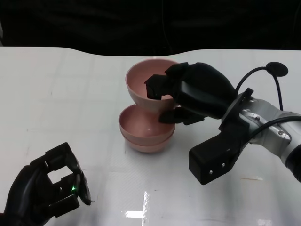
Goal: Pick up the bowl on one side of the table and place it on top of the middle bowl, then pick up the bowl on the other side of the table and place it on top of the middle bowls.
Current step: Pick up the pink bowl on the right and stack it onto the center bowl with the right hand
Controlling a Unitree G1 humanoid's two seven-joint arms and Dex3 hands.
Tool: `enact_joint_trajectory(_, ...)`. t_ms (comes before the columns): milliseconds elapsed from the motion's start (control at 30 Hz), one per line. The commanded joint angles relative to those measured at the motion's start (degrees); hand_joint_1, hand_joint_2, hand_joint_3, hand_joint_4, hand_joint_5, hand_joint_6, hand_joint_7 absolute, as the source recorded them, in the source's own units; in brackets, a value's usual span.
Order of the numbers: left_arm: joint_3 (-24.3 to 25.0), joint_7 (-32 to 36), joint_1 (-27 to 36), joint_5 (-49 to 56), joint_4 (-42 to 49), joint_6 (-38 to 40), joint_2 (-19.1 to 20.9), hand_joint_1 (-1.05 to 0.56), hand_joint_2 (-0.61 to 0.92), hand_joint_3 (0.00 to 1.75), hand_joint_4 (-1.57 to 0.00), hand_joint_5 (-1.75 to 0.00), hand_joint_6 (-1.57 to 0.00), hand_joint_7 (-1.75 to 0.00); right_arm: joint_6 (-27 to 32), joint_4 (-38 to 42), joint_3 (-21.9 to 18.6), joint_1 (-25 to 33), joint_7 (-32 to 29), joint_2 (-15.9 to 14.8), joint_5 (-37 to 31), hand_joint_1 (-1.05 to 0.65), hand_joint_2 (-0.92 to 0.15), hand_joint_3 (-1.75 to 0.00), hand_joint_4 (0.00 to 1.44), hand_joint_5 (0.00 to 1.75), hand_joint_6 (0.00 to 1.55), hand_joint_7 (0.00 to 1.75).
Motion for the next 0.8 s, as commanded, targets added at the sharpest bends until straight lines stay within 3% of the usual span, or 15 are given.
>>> enact_joint_trajectory(33,0.32,-0.53,0.87,0.65,0.66,-1.27,0.72,0.27,0.81,1.33,-0.90,-1.75,-0.72,-1.75,-0.48,0.75,0.27,-0.55,-1.25,-0.22,-0.17,-0.31,-0.85,-0.37,0.85,1.75,0.63,1.75)
enact_joint_trajectory(433,0.02,-0.36,1.39,1.22,0.62,-1.94,0.70,0.28,0.79,1.33,-0.91,-1.75,-0.74,-1.75,-0.33,6.59,2.98,-0.62,-7.18,2.42,-2.30,-0.28,-0.81,-0.40,0.85,1.75,0.61,1.75)
enact_joint_trajectory(800,-0.57,-1.05,2.06,2.27,0.11,-3.30,0.82,0.26,0.76,1.37,-0.90,-1.75,-0.74,-1.75,-0.36,12.57,4.98,-2.01,-8.61,4.43,-2.71,-0.29,-0.81,-0.41,0.84,1.75,0.58,1.75)
